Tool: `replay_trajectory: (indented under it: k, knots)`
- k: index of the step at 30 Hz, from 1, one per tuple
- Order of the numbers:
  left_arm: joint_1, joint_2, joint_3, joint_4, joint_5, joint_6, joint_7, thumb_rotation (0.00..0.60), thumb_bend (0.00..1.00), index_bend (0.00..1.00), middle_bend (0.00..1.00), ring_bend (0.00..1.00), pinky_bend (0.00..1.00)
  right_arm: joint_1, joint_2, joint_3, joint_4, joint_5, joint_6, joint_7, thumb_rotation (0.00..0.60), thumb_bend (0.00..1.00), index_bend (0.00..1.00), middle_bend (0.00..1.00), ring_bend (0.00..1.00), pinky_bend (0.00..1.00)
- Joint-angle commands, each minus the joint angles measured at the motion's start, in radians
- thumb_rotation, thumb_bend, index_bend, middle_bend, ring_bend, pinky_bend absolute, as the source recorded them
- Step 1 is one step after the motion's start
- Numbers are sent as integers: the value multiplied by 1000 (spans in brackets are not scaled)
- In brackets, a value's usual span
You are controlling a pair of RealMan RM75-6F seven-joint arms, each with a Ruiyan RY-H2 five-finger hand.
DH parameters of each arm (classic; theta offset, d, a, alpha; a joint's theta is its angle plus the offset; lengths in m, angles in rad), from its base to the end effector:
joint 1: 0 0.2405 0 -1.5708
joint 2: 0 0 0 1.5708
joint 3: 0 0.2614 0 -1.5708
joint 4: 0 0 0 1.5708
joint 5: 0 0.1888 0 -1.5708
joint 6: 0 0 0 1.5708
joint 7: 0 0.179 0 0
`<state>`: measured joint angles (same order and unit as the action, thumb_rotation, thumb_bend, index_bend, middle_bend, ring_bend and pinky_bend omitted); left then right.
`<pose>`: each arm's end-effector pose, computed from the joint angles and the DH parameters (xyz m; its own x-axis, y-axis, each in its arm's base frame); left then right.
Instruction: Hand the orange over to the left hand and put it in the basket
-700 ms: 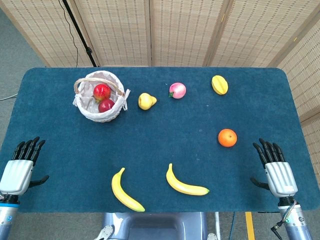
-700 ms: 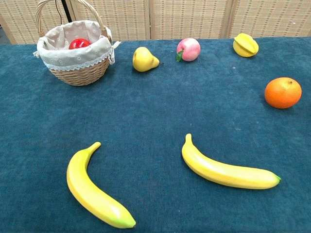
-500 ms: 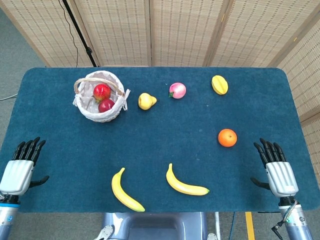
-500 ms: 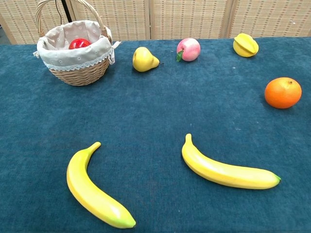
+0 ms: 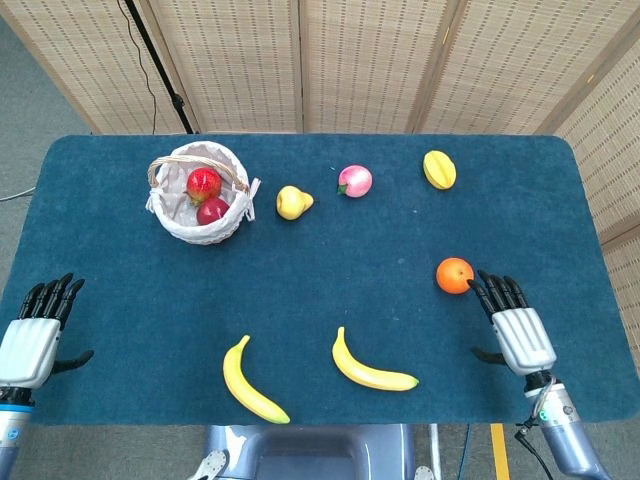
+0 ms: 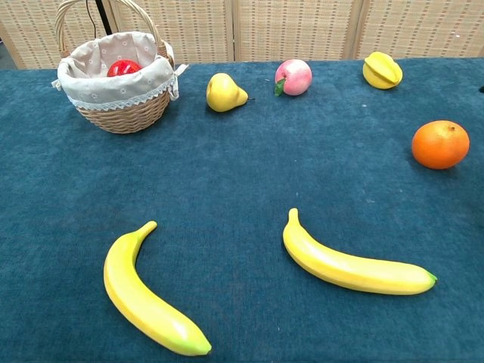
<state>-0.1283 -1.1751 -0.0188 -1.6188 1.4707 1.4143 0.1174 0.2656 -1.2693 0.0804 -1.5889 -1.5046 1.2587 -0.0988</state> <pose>-0.3046 0.2208 0.1466 0.4457 0.0909 0.8906 0.8951 -0.0325 -0.4447 -0.2633 -0.2675 0.1010 0.3958 -0.1351 0.9084 -0.9082 -0.2040 0.3654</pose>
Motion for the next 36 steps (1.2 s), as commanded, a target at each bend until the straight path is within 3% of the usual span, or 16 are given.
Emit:
replay_trajectory:
  k: [1,15,36]
  knots:
    - [1,1,2,-2,5,2,-3,600,0,0,0,0,7,44,-29,23,13,29,-56,-6,600,0,16,0,0,0]
    - [-2,1,5,-2,7,-6,2,600,0,0,0,0,7,198,-192,86,213,137,-237,34,600,0,32,0,0,0]
    - [-6,3,16,-14,21,-15,10,600,0,0,0,0,7,289,-323,96,514,141,-297,199,600,0,191,45,0,0]
